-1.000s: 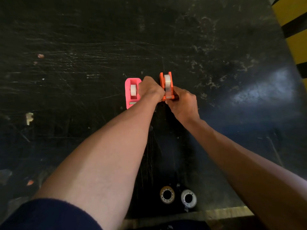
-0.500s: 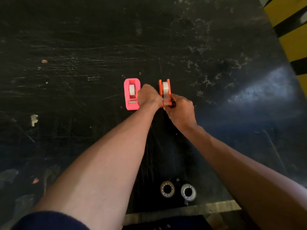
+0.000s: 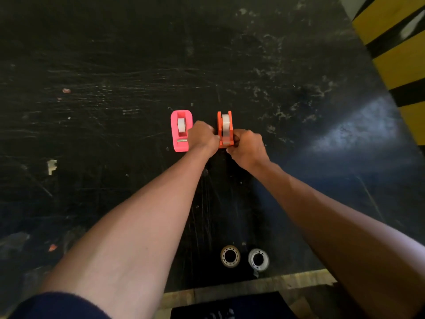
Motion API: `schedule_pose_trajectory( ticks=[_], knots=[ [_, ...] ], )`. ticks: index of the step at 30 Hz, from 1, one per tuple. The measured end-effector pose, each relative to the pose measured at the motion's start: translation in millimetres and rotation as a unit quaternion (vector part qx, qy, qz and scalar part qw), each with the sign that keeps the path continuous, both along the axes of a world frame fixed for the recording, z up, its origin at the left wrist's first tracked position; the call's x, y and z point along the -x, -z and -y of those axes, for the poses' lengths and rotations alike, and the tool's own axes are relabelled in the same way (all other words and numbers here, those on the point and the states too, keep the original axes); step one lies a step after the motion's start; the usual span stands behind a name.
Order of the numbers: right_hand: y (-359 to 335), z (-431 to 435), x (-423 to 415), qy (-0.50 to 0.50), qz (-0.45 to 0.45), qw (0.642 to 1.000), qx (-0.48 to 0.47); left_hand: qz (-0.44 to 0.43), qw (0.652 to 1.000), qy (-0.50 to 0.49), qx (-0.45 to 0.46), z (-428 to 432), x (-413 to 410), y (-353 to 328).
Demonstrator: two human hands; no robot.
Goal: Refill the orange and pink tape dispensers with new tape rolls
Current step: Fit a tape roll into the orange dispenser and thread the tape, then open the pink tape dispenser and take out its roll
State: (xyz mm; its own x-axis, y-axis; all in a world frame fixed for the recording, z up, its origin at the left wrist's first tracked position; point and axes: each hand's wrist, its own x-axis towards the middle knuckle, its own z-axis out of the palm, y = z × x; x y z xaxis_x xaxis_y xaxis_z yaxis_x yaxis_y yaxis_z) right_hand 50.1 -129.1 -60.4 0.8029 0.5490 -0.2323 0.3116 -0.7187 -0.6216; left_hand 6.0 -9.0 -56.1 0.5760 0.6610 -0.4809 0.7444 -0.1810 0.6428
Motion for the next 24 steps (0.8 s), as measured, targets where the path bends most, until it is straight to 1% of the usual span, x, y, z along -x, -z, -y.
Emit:
schedule_pose_trajectory(
  ticks=[3,5,6,8,9,11,12,14,16,19,22,24],
  knots=[
    [-5.0,-0.1,-1.9,-0.009,-0.023,0.999,0.028,0.001,0.999,0.028,-0.035,1.9,10.7,-10.8],
    [-9.5,0.7,-4.5,0.002,-0.033,0.999,0.043,0.031,0.999,0.014,-0.02,-1.5,17.7,-19.7],
    [-12.2,1.3,-6.3,0.026,-0.03,0.998,0.044,0.055,0.998,0.0,-0.004,-5.5,20.5,-24.4],
    [-18.5,2.9,-10.6,0.096,-0.001,0.995,0.028,0.113,0.992,-0.046,0.035,-16.4,26.3,-35.7],
    [-23.2,2.8,-12.0,0.123,0.028,0.992,0.015,0.132,0.988,-0.073,0.042,-24.3,29.7,-41.9],
    [-33.8,-2.0,-14.2,0.145,0.075,0.986,-0.012,0.145,0.984,-0.104,0.011,-44.4,37.3,-51.0],
    [-38.3,-8.0,-14.8,0.143,0.084,0.986,-0.03,0.146,0.983,-0.107,-0.011,-55.3,41.1,-52.3],
    [-47.2,-26.3,-12.2,0.118,0.077,0.988,-0.068,0.131,0.985,-0.099,-0.045,-74.7,49.1,-52.7],
    [-52.7,-49.3,-4.8,0.081,0.061,0.992,-0.079,0.094,0.99,-0.076,-0.069,-87.8,56.6,-51.2],
    [-50.5,-81.6,9.3,0.046,0.02,0.998,-0.033,0.044,0.995,-0.036,-0.077,-98.1,64.7,-42.2],
    [-30.0,-103.1,21.1,0.013,-0.058,0.998,0.037,0.017,0.999,-0.005,-0.038,-103.0,69.8,-23.4],
    [-16.7,-111.5,28.1,0.016,-0.078,0.995,0.056,0.004,1.0,0.024,-0.009,-104.1,71.4,-10.4]
  ],
)
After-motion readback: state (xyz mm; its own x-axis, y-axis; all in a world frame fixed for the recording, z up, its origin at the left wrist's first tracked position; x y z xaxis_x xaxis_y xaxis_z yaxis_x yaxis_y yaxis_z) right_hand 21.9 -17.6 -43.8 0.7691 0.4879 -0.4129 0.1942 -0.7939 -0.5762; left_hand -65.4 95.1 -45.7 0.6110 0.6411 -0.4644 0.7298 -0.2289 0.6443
